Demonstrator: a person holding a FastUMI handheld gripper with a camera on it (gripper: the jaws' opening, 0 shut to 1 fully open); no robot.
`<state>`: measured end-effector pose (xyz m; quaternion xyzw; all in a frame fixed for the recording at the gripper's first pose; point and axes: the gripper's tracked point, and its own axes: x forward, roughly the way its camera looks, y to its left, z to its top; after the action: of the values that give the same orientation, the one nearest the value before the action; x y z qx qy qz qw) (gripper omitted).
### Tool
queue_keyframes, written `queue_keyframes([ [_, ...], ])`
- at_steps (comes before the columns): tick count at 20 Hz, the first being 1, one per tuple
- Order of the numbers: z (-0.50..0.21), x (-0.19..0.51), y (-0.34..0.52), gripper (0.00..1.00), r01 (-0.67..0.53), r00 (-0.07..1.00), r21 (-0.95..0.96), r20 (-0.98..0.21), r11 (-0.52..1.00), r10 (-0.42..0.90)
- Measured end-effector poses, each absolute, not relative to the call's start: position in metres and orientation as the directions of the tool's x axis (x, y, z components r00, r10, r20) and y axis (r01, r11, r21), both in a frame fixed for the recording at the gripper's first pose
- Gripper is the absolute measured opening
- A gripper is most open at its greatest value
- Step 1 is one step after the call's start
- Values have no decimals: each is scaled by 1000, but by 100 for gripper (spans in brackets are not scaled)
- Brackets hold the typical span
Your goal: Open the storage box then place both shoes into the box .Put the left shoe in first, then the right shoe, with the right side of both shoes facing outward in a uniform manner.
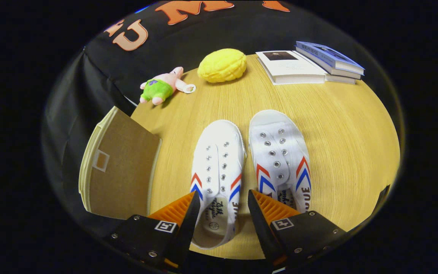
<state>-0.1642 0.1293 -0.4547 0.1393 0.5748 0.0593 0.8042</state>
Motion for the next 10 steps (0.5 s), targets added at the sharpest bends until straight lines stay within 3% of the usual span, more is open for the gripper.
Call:
queue_keyframes([
  [4,-479,-166,139,58,6,273,284,-923,959,271],
  [10,-478,-163,148,37,176,245,445,-884,878,399],
])
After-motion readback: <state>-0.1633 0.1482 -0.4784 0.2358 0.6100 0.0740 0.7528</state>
